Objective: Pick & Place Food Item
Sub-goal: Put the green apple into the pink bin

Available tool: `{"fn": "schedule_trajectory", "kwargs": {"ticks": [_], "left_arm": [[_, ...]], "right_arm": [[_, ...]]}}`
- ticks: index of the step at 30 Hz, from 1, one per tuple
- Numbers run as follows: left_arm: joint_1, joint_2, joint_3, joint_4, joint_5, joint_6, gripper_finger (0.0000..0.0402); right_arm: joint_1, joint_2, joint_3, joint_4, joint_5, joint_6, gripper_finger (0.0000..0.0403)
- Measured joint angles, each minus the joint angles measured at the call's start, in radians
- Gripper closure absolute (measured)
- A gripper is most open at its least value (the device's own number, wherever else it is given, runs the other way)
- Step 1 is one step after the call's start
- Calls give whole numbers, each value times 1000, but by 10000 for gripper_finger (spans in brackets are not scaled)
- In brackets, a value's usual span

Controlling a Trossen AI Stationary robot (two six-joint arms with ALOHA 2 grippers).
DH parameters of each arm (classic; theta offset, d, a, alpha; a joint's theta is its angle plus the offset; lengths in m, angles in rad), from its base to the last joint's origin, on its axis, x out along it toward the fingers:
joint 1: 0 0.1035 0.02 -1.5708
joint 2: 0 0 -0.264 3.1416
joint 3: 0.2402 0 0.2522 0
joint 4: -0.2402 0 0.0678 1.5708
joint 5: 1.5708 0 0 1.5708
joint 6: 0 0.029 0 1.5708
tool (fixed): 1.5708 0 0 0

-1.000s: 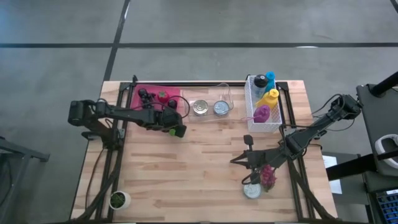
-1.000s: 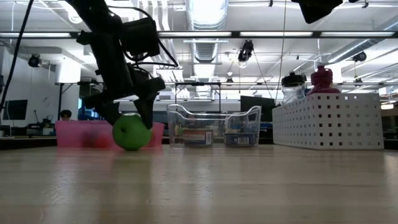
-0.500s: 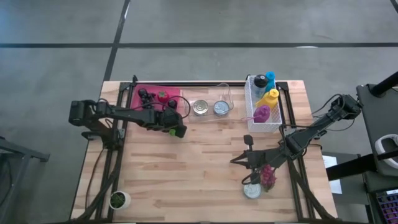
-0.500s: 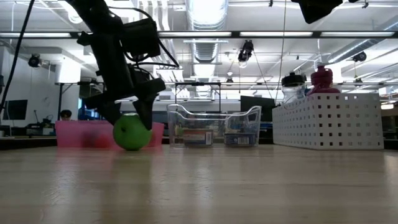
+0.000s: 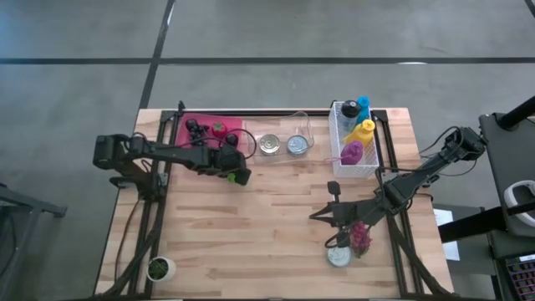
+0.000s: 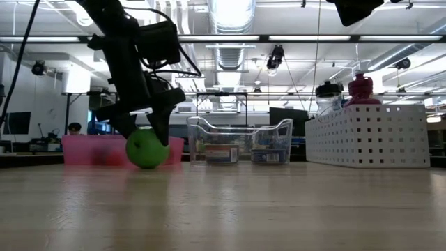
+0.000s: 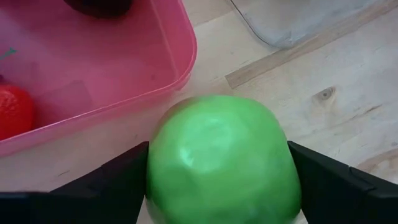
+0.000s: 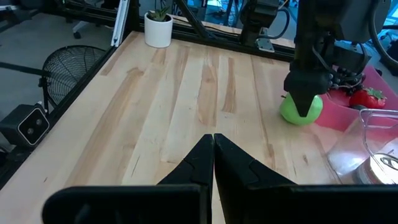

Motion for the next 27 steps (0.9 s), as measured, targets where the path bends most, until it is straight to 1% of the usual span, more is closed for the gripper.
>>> {"fn": "schedule_trajectory", "kwargs": {"ticks": [7, 11, 13, 17, 20, 25, 27], "left_arm": [[0, -18, 57, -60, -6, 27, 69], [0, -60, 95, -101, -18, 51, 69], [1, -84, 113, -135, -58, 52, 71], [10, -121, 149, -214, -199, 52, 68], [21, -134, 155, -221, -268, 52, 65], [71, -123, 139, -224, -348, 58, 70], [100, -118, 125, -223, -359, 59, 70]], "right_arm": [[0, 0, 0, 0, 0, 0, 394], [0, 0, 0, 0, 0, 4, 394], [0, 0, 0, 0, 0, 3, 394], [0, 0, 0, 0, 0, 2, 394], [0, 0, 0, -1, 0, 3, 394], [0, 0, 0, 0, 0, 0, 394], [0, 0, 0, 0, 0, 1, 394]]}}
